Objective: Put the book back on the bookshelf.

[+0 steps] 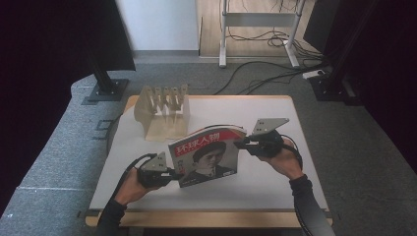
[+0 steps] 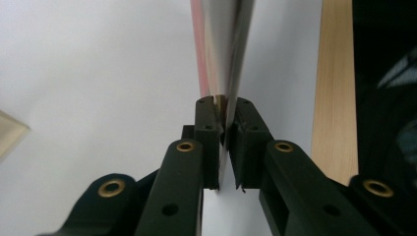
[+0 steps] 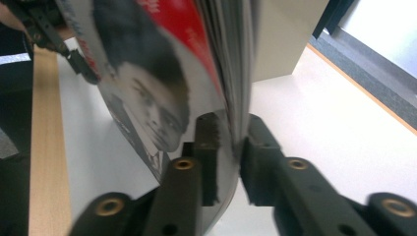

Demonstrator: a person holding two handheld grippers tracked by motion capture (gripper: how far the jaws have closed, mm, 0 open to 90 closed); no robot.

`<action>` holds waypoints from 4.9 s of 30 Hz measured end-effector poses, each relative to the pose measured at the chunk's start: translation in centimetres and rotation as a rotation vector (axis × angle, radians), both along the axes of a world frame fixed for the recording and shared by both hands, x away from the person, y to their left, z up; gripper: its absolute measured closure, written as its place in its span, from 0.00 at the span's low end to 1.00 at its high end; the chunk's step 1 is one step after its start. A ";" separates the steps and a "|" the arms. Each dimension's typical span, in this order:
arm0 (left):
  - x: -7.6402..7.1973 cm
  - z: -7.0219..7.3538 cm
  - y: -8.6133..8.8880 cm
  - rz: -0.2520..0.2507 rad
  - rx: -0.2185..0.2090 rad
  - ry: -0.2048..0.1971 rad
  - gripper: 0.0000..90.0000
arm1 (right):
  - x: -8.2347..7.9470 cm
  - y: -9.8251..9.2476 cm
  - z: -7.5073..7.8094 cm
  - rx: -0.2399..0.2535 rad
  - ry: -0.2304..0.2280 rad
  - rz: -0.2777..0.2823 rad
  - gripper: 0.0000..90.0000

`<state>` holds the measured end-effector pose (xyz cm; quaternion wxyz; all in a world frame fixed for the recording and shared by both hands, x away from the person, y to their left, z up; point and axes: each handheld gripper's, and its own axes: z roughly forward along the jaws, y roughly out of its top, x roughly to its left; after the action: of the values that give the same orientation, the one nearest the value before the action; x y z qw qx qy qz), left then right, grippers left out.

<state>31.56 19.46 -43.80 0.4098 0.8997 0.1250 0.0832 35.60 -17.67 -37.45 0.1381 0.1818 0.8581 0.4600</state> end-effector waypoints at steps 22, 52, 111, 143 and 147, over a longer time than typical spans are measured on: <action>0.9 7.1 -1.1 0.094 -0.054 -0.063 0.84 | -0.6 0.4 0.4 -0.026 -0.024 0.046 0.93; 2.3 8.1 1.5 0.262 -0.112 -0.025 0.97 | -0.5 -1.6 -3.7 -0.005 0.026 -0.193 0.37; 2.1 11.6 15.2 0.746 -0.166 -0.049 0.97 | -1.8 -4.9 -16.2 -0.109 0.183 -0.466 0.00; 10.4 8.1 11.2 0.848 -0.224 -0.117 0.96 | -1.8 -5.0 -16.2 -0.107 0.184 -0.463 0.00; 10.5 8.5 11.8 0.822 -0.153 -0.051 0.95 | -1.8 -5.0 -16.2 -0.107 0.185 -0.464 0.00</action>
<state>42.01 31.31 -35.32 0.4110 0.7396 0.4693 0.2526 33.78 -22.62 -53.64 0.1705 0.4074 0.8256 0.3513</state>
